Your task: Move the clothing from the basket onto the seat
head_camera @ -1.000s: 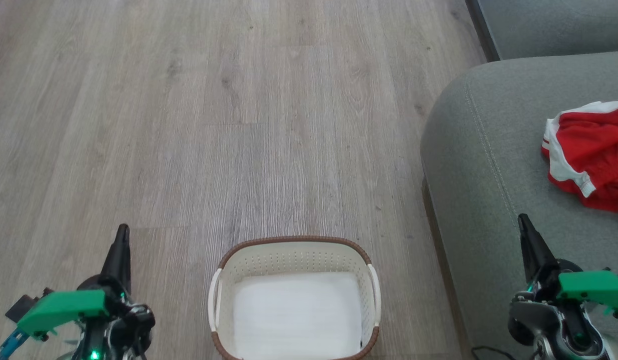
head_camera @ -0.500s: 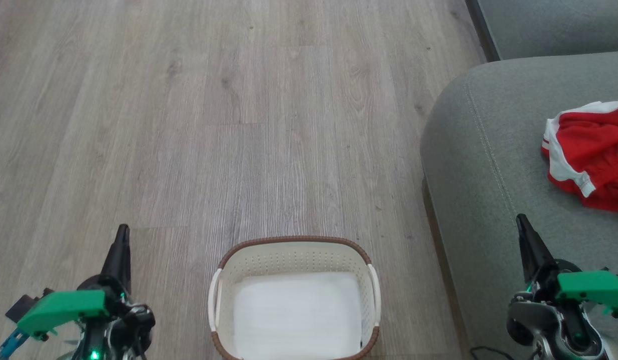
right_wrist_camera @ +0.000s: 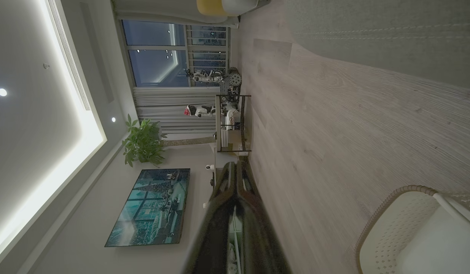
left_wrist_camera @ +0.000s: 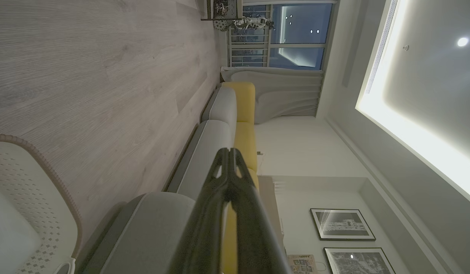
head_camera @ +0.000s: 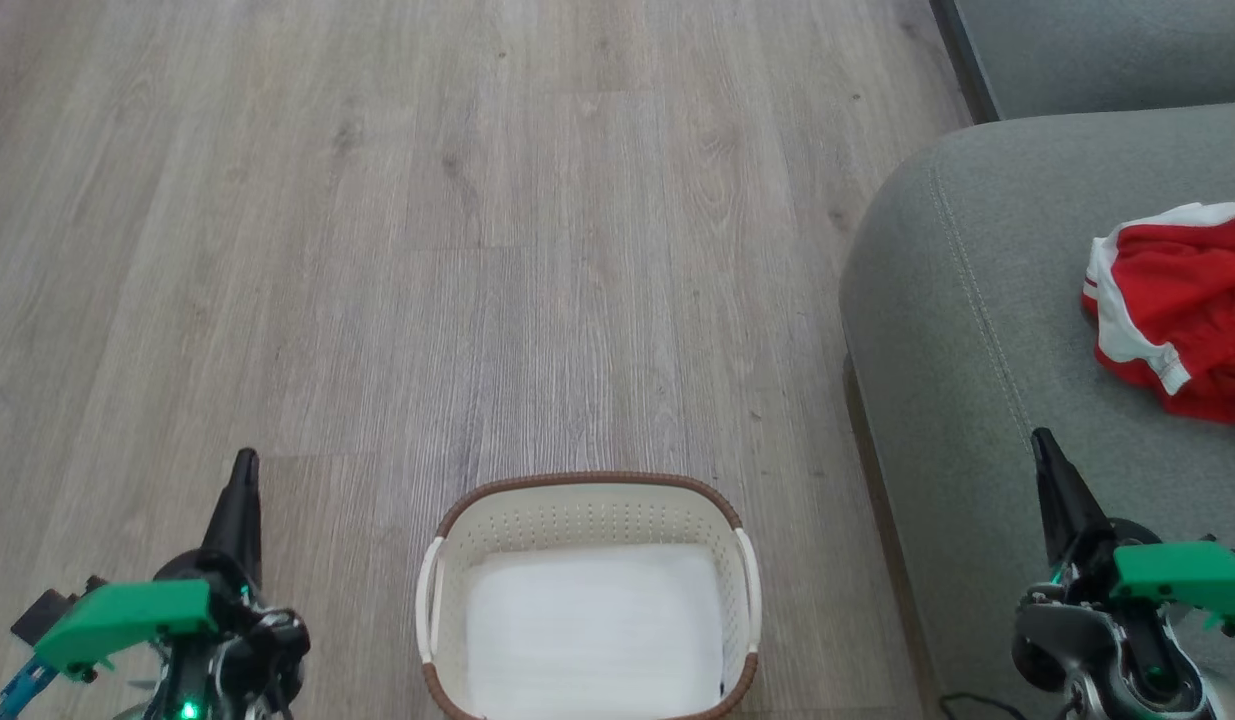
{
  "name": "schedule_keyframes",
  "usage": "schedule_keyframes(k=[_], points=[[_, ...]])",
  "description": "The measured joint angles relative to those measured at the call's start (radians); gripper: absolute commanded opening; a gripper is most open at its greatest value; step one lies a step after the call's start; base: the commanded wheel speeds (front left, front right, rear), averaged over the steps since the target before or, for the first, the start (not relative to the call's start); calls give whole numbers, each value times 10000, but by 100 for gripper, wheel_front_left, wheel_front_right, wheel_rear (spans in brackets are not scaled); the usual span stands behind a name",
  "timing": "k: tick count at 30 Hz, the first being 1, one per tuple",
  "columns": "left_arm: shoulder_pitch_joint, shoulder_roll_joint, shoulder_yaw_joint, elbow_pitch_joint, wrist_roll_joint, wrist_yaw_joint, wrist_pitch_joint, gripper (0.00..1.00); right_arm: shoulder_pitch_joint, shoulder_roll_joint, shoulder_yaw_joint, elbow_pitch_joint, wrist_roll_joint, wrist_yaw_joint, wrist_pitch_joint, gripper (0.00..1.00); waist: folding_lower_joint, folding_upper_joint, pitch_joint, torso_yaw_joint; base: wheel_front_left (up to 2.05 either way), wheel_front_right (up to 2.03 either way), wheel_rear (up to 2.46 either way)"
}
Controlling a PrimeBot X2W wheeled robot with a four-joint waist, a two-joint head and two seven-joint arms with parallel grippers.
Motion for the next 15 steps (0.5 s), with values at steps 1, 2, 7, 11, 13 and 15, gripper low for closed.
schedule_keyframes(k=[1, 2, 7, 11, 13, 15], points=[[0, 0, 0, 0, 0, 0, 0, 0, 0, 0, 0, 0, 0, 0, 0, 0, 0, 0, 0, 0, 0, 0, 0], [0, 0, 0, 0, 0, 0, 0, 0, 0, 0, 0, 0, 0, 0, 0, 0, 0, 0, 0, 0, 0, 0, 0], [0, 0, 0, 0, 0, 0, 0, 0, 0, 2, -2, 0, 0, 0, 0, 0, 0, 0, 0, 0, 0, 0, 0], [0, 0, 0, 0, 0, 0, 0, 0, 0, 2, -4, 0, 0, 0, 0, 0, 0, 0, 0, 0, 0, 0, 0], [0, 0, 0, 0, 0, 0, 0, 0, 0, 2, -4, 0, 0, 0, 0, 0, 0, 0, 0, 0, 0, 0, 0], [0, 0, 0, 0, 0, 0, 0, 0, 0, 4, -6, 0, 0, 0, 0, 0, 0, 0, 0, 0, 0, 0, 0]])
